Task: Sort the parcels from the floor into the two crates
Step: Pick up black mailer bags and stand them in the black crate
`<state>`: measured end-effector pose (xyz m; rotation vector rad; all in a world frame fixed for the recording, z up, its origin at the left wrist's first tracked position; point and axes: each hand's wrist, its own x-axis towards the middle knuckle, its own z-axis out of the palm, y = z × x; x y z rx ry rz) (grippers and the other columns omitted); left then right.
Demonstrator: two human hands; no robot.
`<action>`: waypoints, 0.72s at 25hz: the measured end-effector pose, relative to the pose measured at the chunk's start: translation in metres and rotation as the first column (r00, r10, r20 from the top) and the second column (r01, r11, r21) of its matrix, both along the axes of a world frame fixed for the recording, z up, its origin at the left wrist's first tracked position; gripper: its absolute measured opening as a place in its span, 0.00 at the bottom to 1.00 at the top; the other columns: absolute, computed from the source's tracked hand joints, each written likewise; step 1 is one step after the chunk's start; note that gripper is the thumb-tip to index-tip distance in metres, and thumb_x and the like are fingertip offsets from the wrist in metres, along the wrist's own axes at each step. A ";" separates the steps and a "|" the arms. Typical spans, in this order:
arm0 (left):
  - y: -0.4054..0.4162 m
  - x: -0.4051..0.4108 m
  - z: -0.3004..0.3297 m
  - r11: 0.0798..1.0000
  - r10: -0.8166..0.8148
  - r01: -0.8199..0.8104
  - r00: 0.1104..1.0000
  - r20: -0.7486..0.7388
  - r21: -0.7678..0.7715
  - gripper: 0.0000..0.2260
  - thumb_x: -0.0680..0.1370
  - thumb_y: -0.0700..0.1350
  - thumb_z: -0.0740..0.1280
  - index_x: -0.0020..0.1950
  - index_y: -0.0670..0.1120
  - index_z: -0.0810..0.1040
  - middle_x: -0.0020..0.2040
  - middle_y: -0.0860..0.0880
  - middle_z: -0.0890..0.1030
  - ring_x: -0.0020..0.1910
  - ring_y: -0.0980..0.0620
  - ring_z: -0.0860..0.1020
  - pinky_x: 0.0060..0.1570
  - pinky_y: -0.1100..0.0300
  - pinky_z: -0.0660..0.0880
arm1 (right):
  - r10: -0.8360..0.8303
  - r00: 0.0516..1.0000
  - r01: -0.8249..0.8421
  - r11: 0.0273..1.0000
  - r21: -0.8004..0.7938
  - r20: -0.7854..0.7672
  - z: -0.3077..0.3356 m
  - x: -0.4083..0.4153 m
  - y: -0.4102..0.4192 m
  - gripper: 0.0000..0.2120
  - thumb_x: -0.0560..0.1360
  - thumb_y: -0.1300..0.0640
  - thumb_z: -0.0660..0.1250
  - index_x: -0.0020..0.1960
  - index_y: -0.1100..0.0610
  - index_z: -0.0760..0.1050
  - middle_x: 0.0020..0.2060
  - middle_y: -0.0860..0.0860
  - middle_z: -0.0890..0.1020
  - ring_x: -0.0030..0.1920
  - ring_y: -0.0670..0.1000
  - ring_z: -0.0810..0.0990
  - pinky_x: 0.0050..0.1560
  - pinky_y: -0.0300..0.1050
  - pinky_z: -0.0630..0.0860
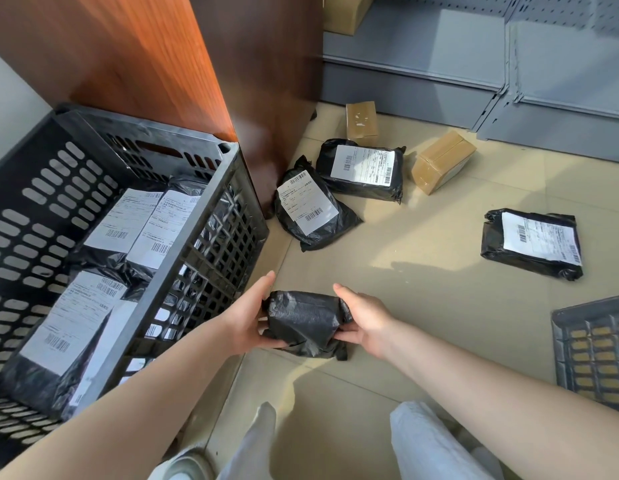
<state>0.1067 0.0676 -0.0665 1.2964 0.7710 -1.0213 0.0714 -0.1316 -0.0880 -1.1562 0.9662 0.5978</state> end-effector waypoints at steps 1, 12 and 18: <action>0.003 -0.001 -0.001 1.000 0.000 0.000 1.000 0.000 -0.019 0.22 0.77 0.61 0.64 0.59 0.44 0.76 0.59 0.41 0.80 0.59 0.42 0.77 0.53 0.41 0.79 | -0.007 1.000 0.007 1.000 -0.001 0.019 0.001 0.001 -0.002 0.15 0.75 0.49 0.72 0.53 0.58 0.76 0.50 0.57 0.83 0.50 0.59 0.84 0.47 0.55 0.83; 0.001 -0.018 -0.014 0.995 -0.085 0.085 0.996 0.008 0.052 0.22 0.76 0.35 0.69 0.70 0.43 0.70 0.58 0.41 0.83 0.54 0.41 0.82 0.50 0.49 0.80 | 0.198 0.970 -0.167 0.964 -0.209 0.141 -0.004 -0.008 0.005 0.20 0.64 0.69 0.70 0.48 0.53 0.66 0.45 0.52 0.74 0.46 0.54 0.75 0.45 0.48 0.71; -0.005 -0.011 0.005 0.988 -0.143 0.125 0.964 0.225 0.091 0.32 0.75 0.31 0.69 0.73 0.54 0.64 0.60 0.47 0.80 0.58 0.42 0.79 0.56 0.45 0.78 | 0.191 0.972 -0.191 0.982 -0.014 0.140 0.005 -0.007 -0.002 0.15 0.74 0.70 0.64 0.59 0.59 0.71 0.52 0.55 0.83 0.51 0.56 0.82 0.44 0.46 0.77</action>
